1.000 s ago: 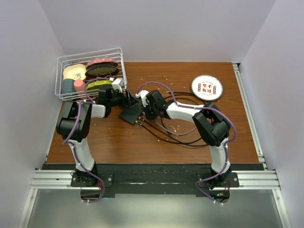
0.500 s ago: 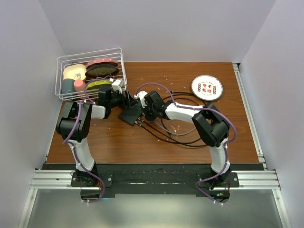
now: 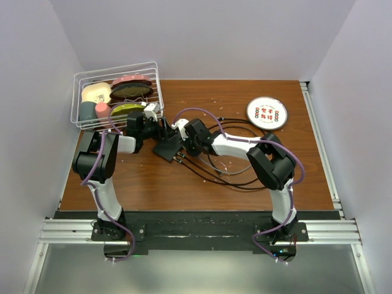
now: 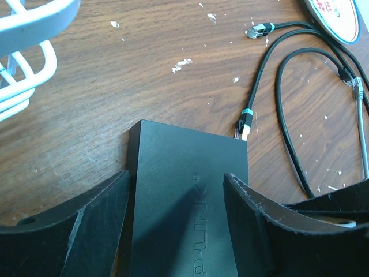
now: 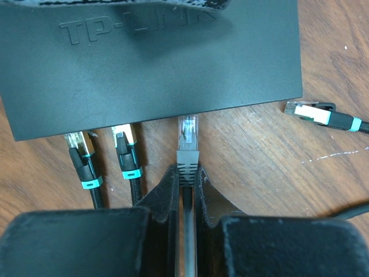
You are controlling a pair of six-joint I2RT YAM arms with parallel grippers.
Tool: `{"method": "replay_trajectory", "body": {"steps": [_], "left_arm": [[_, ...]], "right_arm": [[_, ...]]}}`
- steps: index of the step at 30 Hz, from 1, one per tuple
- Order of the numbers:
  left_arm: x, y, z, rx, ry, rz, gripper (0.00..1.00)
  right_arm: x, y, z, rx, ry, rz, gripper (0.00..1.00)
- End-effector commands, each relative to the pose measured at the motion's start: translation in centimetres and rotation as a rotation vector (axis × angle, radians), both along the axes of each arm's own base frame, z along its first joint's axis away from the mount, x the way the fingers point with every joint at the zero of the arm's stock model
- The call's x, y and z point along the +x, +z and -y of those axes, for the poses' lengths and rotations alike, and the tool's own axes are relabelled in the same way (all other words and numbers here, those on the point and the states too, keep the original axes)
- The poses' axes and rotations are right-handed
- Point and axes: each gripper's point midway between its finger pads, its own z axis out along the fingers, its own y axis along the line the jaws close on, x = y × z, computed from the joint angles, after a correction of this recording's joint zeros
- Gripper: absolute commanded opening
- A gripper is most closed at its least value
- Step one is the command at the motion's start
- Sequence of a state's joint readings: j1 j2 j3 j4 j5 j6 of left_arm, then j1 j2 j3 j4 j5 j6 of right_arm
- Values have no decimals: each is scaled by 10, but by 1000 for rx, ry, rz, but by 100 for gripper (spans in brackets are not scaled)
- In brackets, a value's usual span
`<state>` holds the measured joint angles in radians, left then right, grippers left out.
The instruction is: Insert the plug into the switch port
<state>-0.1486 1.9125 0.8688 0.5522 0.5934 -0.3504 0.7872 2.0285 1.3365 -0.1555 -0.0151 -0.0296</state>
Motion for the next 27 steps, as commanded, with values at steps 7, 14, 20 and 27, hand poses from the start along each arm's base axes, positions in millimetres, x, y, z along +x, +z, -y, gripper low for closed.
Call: {"method": "replay_trajectory", "body": {"steps": [7,14,20,27], "left_arm": [[-25,-38,-14,-13,60,-234,64],[-26,-41,-17,1,76,-251,63],[-25,-34,-21,18,99,-237,65],[-29,-31,-29,49,135,-241,66]], "right_arm": [[-19,18,-19,50,90,28,0],[-19,18,-12,9,67,45,0],[-21,14,2,-40,44,46,0],[-26,17,16,-74,21,53,0]]}}
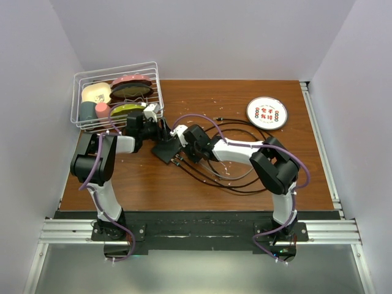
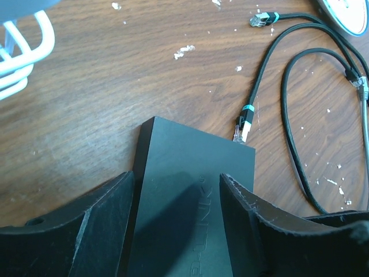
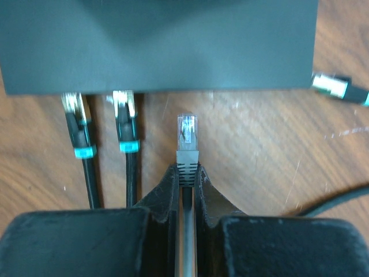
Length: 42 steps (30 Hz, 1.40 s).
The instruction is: Insert the plug into the switch port
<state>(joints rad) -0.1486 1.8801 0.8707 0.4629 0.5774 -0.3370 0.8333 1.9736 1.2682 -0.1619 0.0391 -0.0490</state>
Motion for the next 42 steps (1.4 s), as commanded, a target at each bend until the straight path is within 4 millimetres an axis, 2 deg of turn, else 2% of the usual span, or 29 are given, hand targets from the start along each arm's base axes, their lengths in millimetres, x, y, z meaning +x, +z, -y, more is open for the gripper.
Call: {"method": "replay_trajectory", "body": {"steps": [1,4,12,17,23,28,42], "left_arm": [[-22,-30,-26,30,133,-196,66],[-23,-28,-27,35,137,-194,67],[-28,-36,-25,33,119,-217,63],[-32,-44,-25,43,107,-241,61],[-32,-44,-23,36,97,-241,59],[-33,-44,-23,35,93,-241,59],[-34,-44,-22,31,85,-242,57]], "right_arm": [[-6,19,11,-19,-5,30,0],[-9,27,4,32,23,35,0],[-12,19,-13,77,33,21,0],[-7,18,-21,107,20,25,0],[-2,19,-31,136,-10,33,0],[4,11,-26,99,-59,27,0],[17,16,-17,64,-147,65,0]]}}
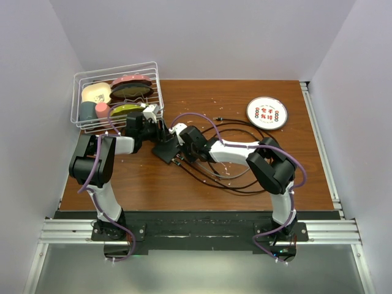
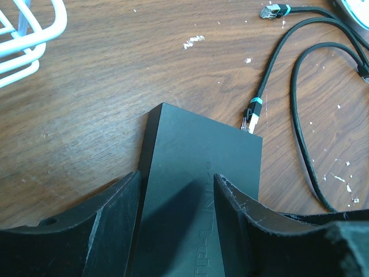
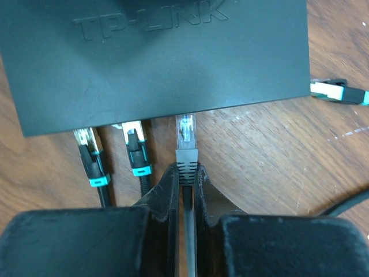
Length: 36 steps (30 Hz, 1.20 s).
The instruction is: Insert the plug into the switch port
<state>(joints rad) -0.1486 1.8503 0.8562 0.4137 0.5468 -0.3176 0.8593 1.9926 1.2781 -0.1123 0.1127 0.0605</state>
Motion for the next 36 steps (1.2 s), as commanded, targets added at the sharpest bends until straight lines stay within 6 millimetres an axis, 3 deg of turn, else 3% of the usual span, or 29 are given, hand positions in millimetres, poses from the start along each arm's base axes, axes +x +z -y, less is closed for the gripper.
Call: {"method": "replay_trajectory", "body": {"steps": [1,18,28,36], "left_arm": [[-27,-42,-16,-4,71,-221,57],[-34,-44,-9,-34,27,-250,54],[-38,-47,-6,-47,8,-265,54],[-39,-45,-3,-62,-8,-266,56]], "right_arm": [[12,15,-6,22,-45,43,0],[14,9,-17,16,-35,39,0],[15,32,-30,99,4,133,0],[13,7,-34,14,68,152,0]]}}
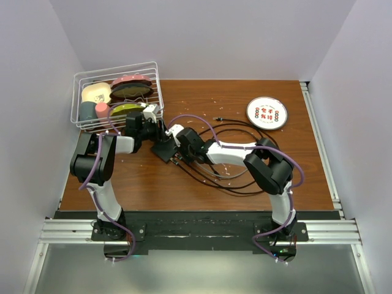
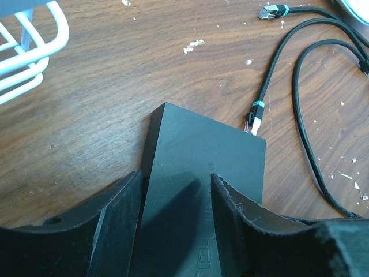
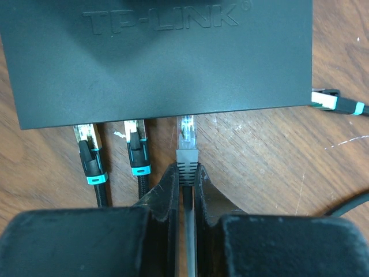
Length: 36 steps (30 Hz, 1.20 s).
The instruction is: Insert the plug into the switch port
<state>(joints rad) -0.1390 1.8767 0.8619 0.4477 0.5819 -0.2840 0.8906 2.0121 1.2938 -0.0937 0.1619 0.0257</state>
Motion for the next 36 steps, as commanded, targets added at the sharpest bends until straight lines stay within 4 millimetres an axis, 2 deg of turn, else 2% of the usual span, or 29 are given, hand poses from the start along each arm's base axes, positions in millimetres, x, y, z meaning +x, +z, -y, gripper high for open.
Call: {"method": "replay_trajectory", "body": {"steps": [1,10,16,25,31,36], "left_arm": [[-43,-44,-3,-58,26,-303,56],[-46,-45,0,-73,14,-320,55],[-48,-45,0,-72,10,-323,55],[-53,-49,1,-75,0,-350,52],[-60,-53,3,-84,-17,-381,48],[-66,-57,4,-88,-29,-408,45]], "right_arm": [[11,2,-25,34,48,96,0],[20,-5,-24,-21,-8,125,0],[26,-16,-20,-70,-77,102,0],[25,-10,-24,-27,-85,100,0],[19,-12,-24,4,-77,92,0],[25,-5,-30,45,-87,125,0]]}}
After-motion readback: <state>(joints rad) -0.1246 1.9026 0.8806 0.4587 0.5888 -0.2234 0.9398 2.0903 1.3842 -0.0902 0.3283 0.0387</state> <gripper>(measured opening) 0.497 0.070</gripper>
